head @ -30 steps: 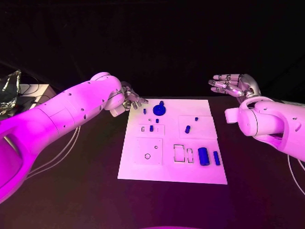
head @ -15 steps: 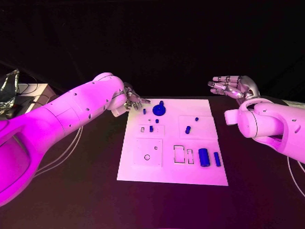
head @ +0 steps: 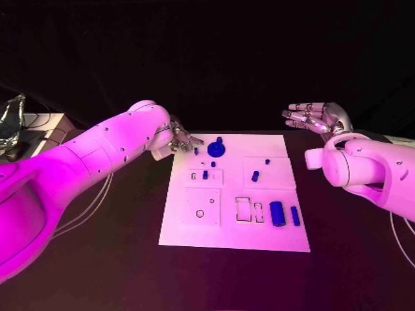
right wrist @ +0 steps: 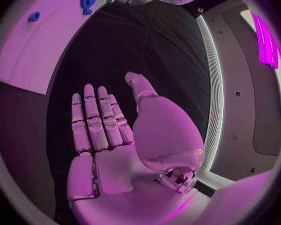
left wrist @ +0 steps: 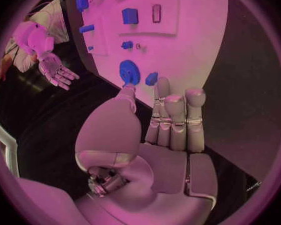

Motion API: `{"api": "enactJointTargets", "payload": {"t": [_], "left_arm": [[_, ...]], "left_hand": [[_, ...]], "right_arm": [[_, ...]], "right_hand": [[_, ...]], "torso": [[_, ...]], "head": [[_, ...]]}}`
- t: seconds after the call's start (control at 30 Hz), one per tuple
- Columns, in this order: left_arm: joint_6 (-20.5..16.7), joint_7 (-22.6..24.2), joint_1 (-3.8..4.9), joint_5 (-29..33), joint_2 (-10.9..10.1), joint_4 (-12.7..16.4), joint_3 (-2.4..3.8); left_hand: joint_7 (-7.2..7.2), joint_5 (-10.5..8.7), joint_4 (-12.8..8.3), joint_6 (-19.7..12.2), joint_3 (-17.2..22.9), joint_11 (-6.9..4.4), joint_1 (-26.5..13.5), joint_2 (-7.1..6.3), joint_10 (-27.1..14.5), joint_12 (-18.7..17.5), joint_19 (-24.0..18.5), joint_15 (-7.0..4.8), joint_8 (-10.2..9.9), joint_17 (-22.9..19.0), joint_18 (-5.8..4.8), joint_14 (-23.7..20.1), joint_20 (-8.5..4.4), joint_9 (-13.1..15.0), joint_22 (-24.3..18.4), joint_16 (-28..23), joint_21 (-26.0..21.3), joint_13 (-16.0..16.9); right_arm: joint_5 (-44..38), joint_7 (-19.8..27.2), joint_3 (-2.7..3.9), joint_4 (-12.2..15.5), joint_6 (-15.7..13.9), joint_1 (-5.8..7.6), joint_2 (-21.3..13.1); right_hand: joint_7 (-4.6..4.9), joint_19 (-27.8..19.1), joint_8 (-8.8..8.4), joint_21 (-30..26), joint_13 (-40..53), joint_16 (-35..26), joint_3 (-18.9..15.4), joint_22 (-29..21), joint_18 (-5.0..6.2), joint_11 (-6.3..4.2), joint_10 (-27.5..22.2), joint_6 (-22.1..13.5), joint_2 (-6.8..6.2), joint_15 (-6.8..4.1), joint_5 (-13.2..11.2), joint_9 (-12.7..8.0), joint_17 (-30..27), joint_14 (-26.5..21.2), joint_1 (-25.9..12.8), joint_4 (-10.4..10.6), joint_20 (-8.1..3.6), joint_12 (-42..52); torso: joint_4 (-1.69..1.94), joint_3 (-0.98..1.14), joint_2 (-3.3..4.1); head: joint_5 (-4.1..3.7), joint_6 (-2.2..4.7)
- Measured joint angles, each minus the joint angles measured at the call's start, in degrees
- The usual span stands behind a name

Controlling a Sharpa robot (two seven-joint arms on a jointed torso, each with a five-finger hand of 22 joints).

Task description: Assemble the parts on the task board

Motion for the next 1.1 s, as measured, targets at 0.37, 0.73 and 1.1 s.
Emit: {"api": "enactJointTargets", "payload": {"t": [0.37, 0.73, 1.1], "left_arm": [[1.0, 0.2, 0.0, 0.4, 0.2, -0.5, -0.35], [1.7, 0.3, 0.0, 0.8, 0.3, -0.7, -0.65], [2.5, 0.6, 0.0, 1.8, 0.6, -1.1, -0.91]], "left_hand": [[-0.11, 0.0, -1.1, 1.1, -0.1, -0.42, 0.3, 0.73, 0.4, -0.5, 0.2, -0.19, -1.6, 0.9, 0.0, 0.2, -0.2, 2.7, 0.6, 0.3, 0.2, 0.3], [-0.22, 0.0, -3.0, 1.6, -0.3, -0.61, 0.9, 2.39, 0.6, -0.9, 0.6, -0.2, -2.6, 1.6, 0.0, 0.6, -0.21, 4.3, 0.9, 0.5, 0.5, 0.5], [-0.23, 0.0, -4.7, 2.0, -0.3, -0.61, 2.3, 3.77, 0.6, -0.9, 0.6, -0.2, -2.9, 1.9, 0.0, 0.6, -0.21, 4.6, 1.2, 0.8, 0.4, 0.6]], "right_arm": [[0.0, 0.0, 0.01, -0.1, 0.0, 0.08, -0.1], [0.0, 0.0, 0.01, -0.1, 0.0, 0.1, -0.1], [0.0, 0.0, 0.01, -0.1, 0.0, 0.1, 0.0]], "right_hand": [[0.0, -0.2, 0.0, 0.0, 0.0, 0.0, -0.2, 0.0, 0.0, 0.0, 0.0, 0.0, 0.0, 0.21, 0.0, 0.0, 0.0, -0.2, 0.0, 0.2, 0.2, 0.0], [-0.01, -0.4, 0.0, -0.2, 0.0, 0.0, -0.2, 0.0, 0.0, 0.0, 0.0, 0.0, 0.0, 0.0, 0.0, 0.0, 0.0, -0.4, 0.0, 0.2, -0.01, 0.0], [-0.01, -0.5, 0.0, -0.2, 0.0, 0.0, -0.2, 0.0, 0.0, 0.0, 0.0, 0.0, 0.0, 0.0, 0.0, 0.0, 0.0, -0.4, 0.0, 0.2, 0.1, 0.0]], "torso": [[0.03, -0.01, 0.0], [0.1, 0.0, -0.03], [0.07, -0.04, 0.02]], "head": [[-0.17, -0.31], [-0.24, -0.52], [-0.25, -0.54]]}}
